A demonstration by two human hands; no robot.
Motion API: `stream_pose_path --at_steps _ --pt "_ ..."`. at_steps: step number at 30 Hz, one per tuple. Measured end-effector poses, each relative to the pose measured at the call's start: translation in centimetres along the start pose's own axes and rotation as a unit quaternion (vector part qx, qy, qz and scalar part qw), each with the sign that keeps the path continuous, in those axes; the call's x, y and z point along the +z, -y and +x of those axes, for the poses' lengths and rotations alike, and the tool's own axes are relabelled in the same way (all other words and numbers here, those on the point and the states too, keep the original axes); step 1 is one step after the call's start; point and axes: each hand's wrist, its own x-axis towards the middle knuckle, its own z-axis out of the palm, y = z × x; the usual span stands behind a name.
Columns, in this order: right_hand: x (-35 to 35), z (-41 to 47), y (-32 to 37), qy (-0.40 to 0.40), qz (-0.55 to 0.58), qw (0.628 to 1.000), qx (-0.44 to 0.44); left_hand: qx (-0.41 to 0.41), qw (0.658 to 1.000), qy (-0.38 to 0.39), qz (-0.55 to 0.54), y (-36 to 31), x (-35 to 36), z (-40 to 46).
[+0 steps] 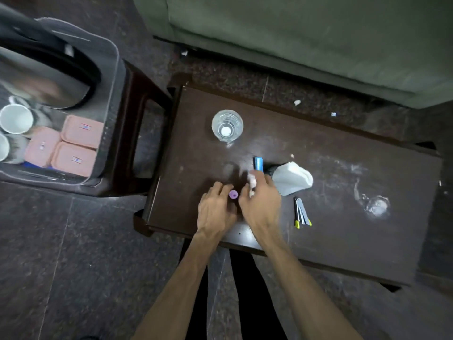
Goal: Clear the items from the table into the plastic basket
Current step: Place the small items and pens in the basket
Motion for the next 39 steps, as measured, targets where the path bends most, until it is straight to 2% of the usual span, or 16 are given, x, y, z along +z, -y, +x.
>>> stream_pose_path --at_steps 7,12,16,20,24,28,32,36,39 --pt "1.4 7.6 1.7 0.141 -0.170 0.975 0.018 0.022 0.999 0.032 0.034 0.0 2.5 2.3" --pt "2.9 8.5 0.5 0.146 -0.234 0.961 -0.018 0.022 1.000 -0.018 0.011 1.2 3.0 2.6" --pt "3.3 6.1 0.9 0.137 -0.165 0.976 -0.032 -0.020 0.989 -0.129 -0.065 2.1 0.6 1.3" --pt "3.8 2.5 5.4 0.111 0.023 0.993 -0.037 -0.041 0.944 -0.295 -0.144 4.6 -5.0 0.1" --pt "4.2 -0.7 13.3 0.105 0.210 0.969 -0.070 -0.081 0.887 -0.426 -0.159 9.1 -11.6 -0.8" --pt "6.5 -2.0 22.3 0.158 0.256 0.943 -0.140 -0.121 0.844 -0.505 -0.132 14.6 -17.5 -0.7" --pt "9.6 -1.9 29.0 0.207 0.200 0.938 -0.195 -0.147 0.842 -0.504 -0.121 19.2 -20.6 0.7" --pt "11.8 -1.7 30.6 0.216 0.027 0.940 -0.262 -0.173 0.886 -0.421 -0.087 21.7 -20.6 2.0" --pt "12.3 -2.3 29.9 0.202 -0.020 0.933 -0.297 -0.180 0.905 -0.381 -0.063 22.1 -20.2 2.1"
